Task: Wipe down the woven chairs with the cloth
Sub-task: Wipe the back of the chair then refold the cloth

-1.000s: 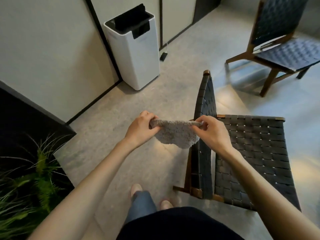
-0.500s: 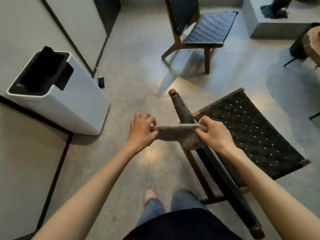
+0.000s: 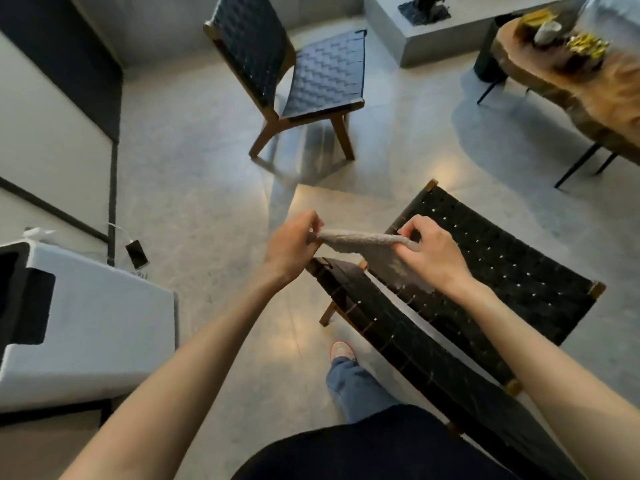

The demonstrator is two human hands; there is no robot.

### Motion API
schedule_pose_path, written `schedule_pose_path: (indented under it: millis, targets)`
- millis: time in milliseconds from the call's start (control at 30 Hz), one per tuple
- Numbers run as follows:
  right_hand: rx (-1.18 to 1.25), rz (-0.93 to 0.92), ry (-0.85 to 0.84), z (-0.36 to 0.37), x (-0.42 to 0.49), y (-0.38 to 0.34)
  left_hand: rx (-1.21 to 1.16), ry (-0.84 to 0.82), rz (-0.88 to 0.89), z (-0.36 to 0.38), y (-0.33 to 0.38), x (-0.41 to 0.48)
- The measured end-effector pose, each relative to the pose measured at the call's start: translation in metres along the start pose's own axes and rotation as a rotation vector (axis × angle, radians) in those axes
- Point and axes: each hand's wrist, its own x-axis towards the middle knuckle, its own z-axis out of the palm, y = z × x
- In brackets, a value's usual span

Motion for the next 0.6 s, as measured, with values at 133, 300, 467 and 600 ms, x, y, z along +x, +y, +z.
schedule_pose_path:
  millis: [133,300,467,600]
  targets:
    - [0.07,0.013,-0.061,0.006,0.028,0.004,0.12,-0.078,0.188,0.003,-0.012,0.046]
    - [0.165,0.09,-0.237,0.035,0.016,0.012,0.214,-0.365,0.402,0.017,-0.043,0.063]
    - [0.308,0.244,-0.454,0.091,-0.025,0.009,0.33,-0.7,0.61,0.031,-0.087,0.052]
    - [0.194,0.313,-0.548,0.132,-0.054,-0.007,0.453,-0.855,0.744,0.037,-0.127,0.038]
